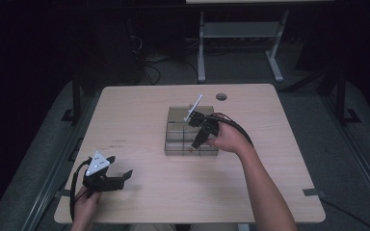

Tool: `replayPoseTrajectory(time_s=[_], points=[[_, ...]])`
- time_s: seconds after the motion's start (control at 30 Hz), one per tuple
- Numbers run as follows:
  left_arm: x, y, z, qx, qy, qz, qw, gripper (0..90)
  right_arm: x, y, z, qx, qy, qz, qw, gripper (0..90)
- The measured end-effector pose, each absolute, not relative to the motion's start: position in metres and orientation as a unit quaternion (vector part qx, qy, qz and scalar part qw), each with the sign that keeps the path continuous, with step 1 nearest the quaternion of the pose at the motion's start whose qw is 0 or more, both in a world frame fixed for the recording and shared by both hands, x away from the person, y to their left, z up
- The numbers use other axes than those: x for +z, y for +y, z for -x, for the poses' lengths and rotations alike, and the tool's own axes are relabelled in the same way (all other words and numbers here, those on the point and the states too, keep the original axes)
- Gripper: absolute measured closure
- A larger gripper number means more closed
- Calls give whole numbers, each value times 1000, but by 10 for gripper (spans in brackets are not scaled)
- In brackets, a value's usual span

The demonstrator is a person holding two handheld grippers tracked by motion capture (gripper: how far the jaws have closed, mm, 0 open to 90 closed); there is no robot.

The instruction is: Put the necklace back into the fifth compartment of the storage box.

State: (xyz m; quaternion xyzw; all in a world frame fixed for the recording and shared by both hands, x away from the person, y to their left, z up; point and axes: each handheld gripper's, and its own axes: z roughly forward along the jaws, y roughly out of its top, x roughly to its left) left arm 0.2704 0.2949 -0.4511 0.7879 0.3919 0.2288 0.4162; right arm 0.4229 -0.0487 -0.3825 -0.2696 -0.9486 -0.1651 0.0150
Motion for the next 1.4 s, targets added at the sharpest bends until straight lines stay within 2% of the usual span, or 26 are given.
replayPoseTrajectory(time_s=[0.53,1.4], points=[[-451,294,-270,227,388,-791,416,143,-372,-66,-408,-182,-945,271,10,503],[-451,296,-270,226,393,-788,416,143,-365,-82,-385,-200,-943,265,0,464]])
